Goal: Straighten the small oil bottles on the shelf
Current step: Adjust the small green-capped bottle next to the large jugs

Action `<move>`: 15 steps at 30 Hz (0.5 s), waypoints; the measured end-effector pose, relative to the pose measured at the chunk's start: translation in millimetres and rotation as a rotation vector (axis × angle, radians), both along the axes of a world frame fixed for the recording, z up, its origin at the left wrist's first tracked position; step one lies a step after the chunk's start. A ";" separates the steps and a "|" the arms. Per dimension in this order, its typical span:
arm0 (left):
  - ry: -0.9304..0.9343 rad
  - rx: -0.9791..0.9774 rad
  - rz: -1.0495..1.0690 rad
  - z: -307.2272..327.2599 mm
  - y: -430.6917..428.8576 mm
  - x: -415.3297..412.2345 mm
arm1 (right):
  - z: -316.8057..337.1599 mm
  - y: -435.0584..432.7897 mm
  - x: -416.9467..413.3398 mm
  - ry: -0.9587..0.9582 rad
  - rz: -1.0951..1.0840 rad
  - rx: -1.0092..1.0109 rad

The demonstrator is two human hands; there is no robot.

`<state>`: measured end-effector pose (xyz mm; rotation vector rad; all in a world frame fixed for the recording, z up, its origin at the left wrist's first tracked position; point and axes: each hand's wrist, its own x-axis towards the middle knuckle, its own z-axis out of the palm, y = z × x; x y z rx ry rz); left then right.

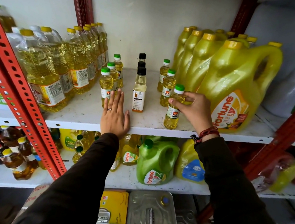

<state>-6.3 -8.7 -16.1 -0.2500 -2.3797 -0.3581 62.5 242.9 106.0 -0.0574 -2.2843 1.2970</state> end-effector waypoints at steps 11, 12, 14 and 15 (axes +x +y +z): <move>0.003 0.004 -0.002 0.2 -0.5 -0.4 | 0.8 -1.6 3.7 -0.018 -0.033 0.068; 0.002 0.005 0.000 0.2 -0.4 -0.4 | 0.0 -1.7 3.0 -0.022 -0.032 0.069; 0.003 0.004 0.002 0.0 -0.2 -0.1 | -0.7 -2.1 2.6 -0.037 -0.025 0.059; 0.003 0.004 0.002 -0.2 -0.3 0.0 | -0.6 -2.4 2.7 -0.045 -0.021 0.049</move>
